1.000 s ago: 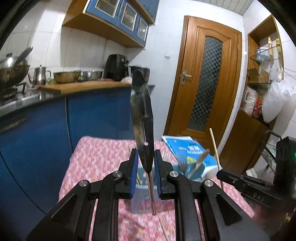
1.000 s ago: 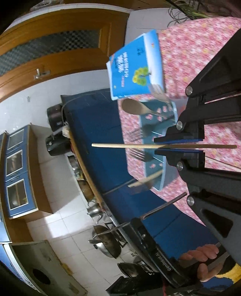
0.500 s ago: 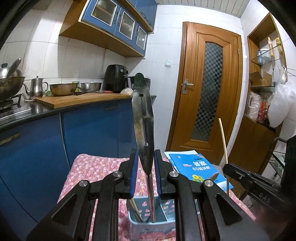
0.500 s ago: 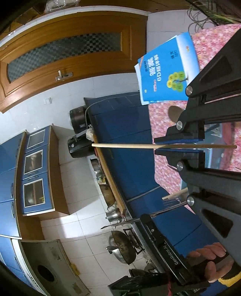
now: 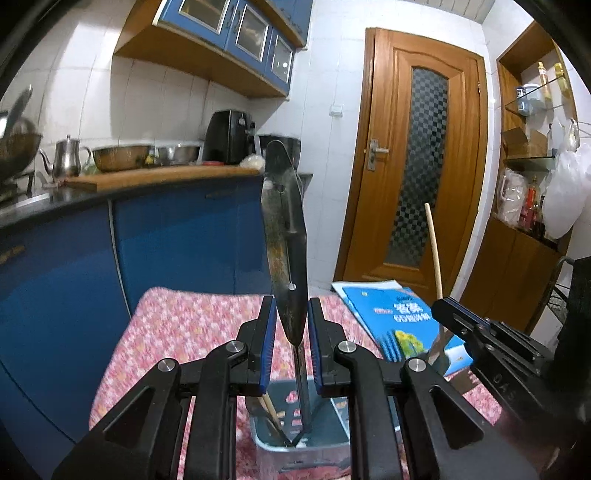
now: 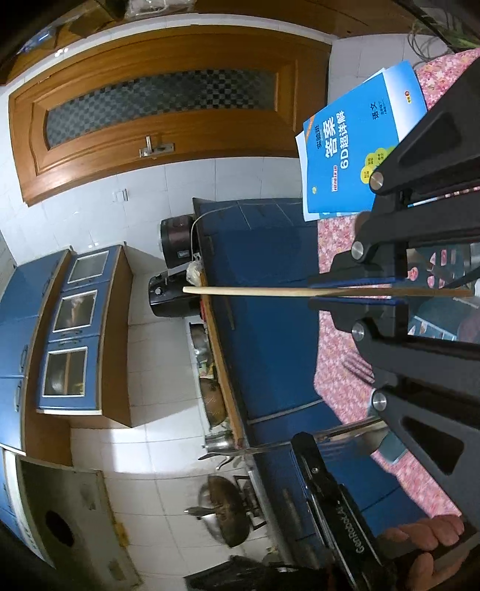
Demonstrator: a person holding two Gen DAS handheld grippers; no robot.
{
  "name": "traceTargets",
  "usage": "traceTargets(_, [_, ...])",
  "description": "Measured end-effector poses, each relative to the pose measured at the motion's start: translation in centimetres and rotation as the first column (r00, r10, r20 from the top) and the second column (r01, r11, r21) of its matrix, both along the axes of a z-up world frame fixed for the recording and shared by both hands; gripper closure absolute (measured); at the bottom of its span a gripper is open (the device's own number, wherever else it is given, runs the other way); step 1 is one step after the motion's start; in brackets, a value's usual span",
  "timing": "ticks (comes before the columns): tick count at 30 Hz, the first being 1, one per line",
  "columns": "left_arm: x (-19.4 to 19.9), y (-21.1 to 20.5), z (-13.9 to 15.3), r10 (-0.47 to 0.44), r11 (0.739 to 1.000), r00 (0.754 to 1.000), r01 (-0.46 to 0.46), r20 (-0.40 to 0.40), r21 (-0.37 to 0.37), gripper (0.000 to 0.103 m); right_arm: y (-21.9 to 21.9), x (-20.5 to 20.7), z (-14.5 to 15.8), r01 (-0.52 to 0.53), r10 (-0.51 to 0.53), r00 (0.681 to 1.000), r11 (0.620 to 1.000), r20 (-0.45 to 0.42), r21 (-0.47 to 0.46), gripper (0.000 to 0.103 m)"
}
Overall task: Organize utensils
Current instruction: 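Lower the knife and chopstick into the caddy and open both tools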
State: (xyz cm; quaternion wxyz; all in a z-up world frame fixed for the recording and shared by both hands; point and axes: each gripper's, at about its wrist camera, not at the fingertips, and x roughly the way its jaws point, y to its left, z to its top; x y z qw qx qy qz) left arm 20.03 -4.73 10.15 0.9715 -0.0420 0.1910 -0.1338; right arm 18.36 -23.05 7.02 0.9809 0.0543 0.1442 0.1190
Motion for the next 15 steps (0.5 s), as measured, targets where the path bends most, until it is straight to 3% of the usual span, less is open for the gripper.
traceTargets(4, [-0.7,-0.1,-0.4,-0.011,1.000,1.000,0.011,0.019,0.018,0.085,-0.2,0.2,-1.4,-0.006,0.006,0.999,1.000,-0.042,-0.006,0.096])
traceTargets(6, [-0.7,-0.3,-0.3,-0.042,0.999,0.999,0.042,-0.008,0.022,0.076,-0.4,0.3,-1.7,-0.009,0.010,0.998,1.000,-0.068,0.014,0.095])
traceTargets(8, [-0.9,-0.5,-0.2,-0.048,0.999,0.999,0.048,-0.010,0.020,0.070,-0.7,0.1,-1.8,-0.011,0.014,0.997,0.999,-0.074,0.031,0.086])
traceTargets(15, [-2.2,-0.6,0.2,-0.050,0.998,0.999,0.050,-0.005,0.037,0.068,-0.8,-1.6,-0.7,-0.022,0.024,0.998,0.999,-0.059,0.046,0.079])
